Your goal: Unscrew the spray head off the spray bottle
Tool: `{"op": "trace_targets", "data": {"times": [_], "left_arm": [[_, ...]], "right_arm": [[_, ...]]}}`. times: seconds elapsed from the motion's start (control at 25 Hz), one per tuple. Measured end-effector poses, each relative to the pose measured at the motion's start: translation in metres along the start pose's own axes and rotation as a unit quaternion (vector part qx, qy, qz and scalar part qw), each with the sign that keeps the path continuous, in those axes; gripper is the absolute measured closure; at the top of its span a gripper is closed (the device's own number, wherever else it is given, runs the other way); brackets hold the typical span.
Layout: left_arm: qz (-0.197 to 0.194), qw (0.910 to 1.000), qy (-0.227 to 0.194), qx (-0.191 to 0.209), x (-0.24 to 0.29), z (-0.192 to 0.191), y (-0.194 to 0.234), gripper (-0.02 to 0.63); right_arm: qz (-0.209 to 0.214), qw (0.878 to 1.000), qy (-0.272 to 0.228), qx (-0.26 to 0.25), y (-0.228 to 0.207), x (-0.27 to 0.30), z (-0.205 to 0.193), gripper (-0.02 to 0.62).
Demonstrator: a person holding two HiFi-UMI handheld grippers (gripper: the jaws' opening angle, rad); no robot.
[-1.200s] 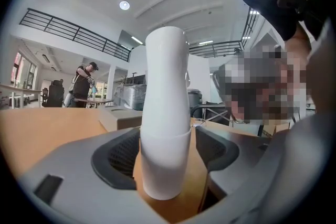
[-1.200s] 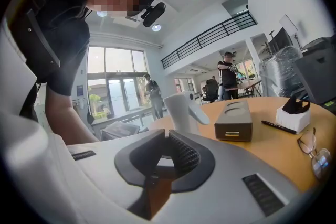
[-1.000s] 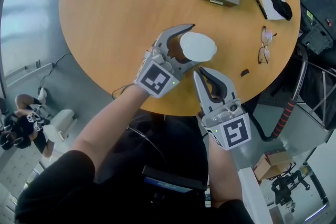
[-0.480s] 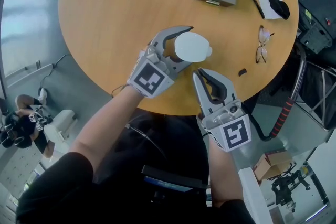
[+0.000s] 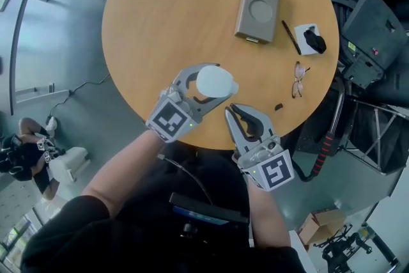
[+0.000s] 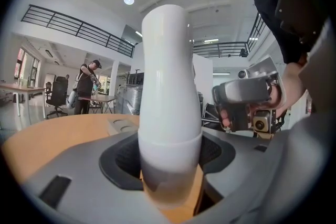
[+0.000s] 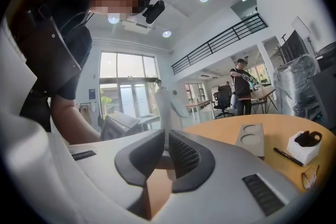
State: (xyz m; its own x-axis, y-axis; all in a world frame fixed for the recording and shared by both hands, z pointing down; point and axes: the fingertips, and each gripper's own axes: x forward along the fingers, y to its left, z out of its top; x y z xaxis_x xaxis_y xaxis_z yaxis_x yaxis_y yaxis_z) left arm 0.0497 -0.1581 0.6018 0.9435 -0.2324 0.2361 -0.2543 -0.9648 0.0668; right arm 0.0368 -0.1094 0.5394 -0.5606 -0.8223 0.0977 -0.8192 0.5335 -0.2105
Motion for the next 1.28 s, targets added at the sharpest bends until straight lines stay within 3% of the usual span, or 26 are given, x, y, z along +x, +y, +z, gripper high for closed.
{"op": "trace_targets", "data": {"times": [0.4, 0.56, 0.84, 1.28], "left_arm": [[-0.003, 1.0000, 0.001, 0.000, -0.075, 0.097, -0.027, 0.305], [-0.015, 0.9999, 0.001, 0.001, -0.103, 0.130, -0.044, 0.305], [-0.021, 0.9998, 0.001, -0.005, -0.117, 0.161, -0.077, 0.304], [-0.009, 0.9999, 0.000, -0.009, -0.102, 0.198, -0.131, 0.304]], "right_arm": [[0.031, 0.999, -0.009, -0.030, 0.069, -0.003, 0.099, 0.568], [0.041, 0.999, -0.005, -0.024, 0.099, -0.007, 0.125, 0.519], [0.056, 0.998, -0.015, -0.025, 0.121, -0.030, 0.157, 0.446], [0.129, 0.991, -0.018, -0.037, 0.128, -0.072, 0.197, 0.396]]}}
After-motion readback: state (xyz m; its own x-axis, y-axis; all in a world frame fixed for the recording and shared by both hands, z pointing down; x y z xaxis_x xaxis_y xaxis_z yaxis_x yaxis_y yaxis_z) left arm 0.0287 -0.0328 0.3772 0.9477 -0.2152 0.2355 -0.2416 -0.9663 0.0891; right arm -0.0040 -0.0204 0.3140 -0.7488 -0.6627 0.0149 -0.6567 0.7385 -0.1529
